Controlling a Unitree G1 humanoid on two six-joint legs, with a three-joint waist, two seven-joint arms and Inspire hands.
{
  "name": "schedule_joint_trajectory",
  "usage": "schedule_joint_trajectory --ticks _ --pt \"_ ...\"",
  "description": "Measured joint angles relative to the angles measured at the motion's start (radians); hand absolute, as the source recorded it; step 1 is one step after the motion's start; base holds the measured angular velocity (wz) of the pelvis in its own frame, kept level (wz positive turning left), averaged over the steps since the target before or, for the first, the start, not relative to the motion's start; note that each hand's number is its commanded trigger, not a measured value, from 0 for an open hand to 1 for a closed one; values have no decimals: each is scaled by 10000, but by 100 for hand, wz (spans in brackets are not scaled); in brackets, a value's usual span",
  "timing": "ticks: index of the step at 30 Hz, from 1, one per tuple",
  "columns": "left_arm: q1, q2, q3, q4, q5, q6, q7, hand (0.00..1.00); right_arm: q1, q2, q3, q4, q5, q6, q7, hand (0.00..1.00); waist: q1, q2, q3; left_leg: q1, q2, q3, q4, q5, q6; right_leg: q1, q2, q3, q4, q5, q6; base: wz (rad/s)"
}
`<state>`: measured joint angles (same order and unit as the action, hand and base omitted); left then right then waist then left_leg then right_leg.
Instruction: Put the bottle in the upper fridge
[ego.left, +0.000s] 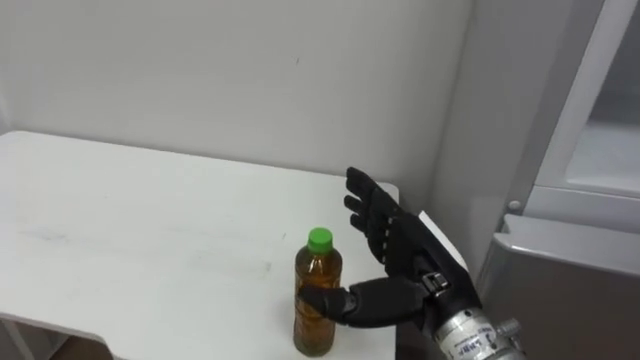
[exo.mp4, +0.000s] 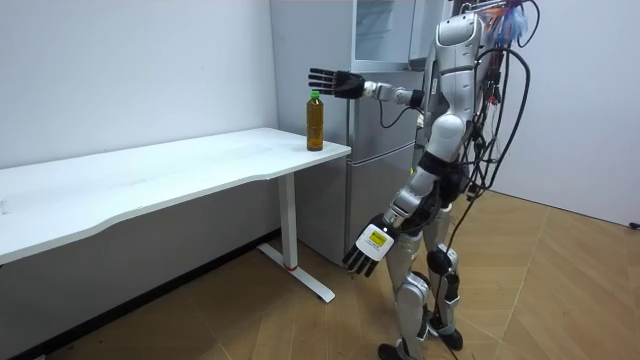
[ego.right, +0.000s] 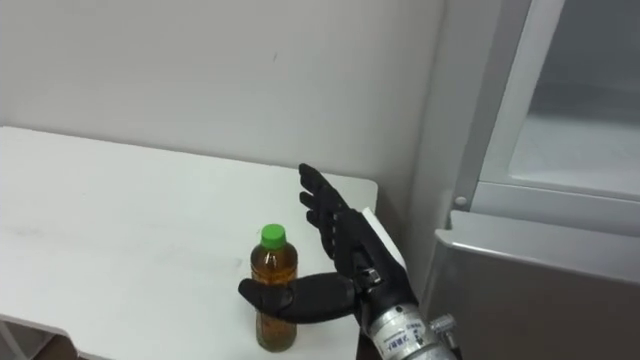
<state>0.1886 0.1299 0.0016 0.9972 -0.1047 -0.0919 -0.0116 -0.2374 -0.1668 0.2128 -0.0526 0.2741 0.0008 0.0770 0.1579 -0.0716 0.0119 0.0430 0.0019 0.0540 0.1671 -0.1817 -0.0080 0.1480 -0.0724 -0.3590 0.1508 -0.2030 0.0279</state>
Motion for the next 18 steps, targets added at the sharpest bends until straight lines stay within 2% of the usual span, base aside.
schedule_joint_trajectory --ticks 8,12,14,18 --pt "8 -81 78 -269 351 77 16 0 -211 30 -27 96 10 -1 -493 0 191 50 25 -132 -26 -170 41 2 -1 -43 -5 -153 -1 0 0 7" --pt "0 -249 202 -312 442 110 22 0 -347 85 -64 141 -210 -97 -1144 0 367 115 36 -132 -35 -227 31 4 -1 -70 -7 -175 -7 -1 1 2" --pt "-6 -270 200 -385 549 139 25 0 -382 139 -45 384 -461 -235 -1354 0 425 115 36 -132 -32 -227 23 7 -6 -73 -6 -174 -7 -1 1 0" --pt "-12 -276 182 -407 577 180 85 0 -450 254 -3 840 -487 -235 -1835 0 449 99 26 -149 -35 -245 0 9 -4 -63 -8 -173 -2 -1 1 0"
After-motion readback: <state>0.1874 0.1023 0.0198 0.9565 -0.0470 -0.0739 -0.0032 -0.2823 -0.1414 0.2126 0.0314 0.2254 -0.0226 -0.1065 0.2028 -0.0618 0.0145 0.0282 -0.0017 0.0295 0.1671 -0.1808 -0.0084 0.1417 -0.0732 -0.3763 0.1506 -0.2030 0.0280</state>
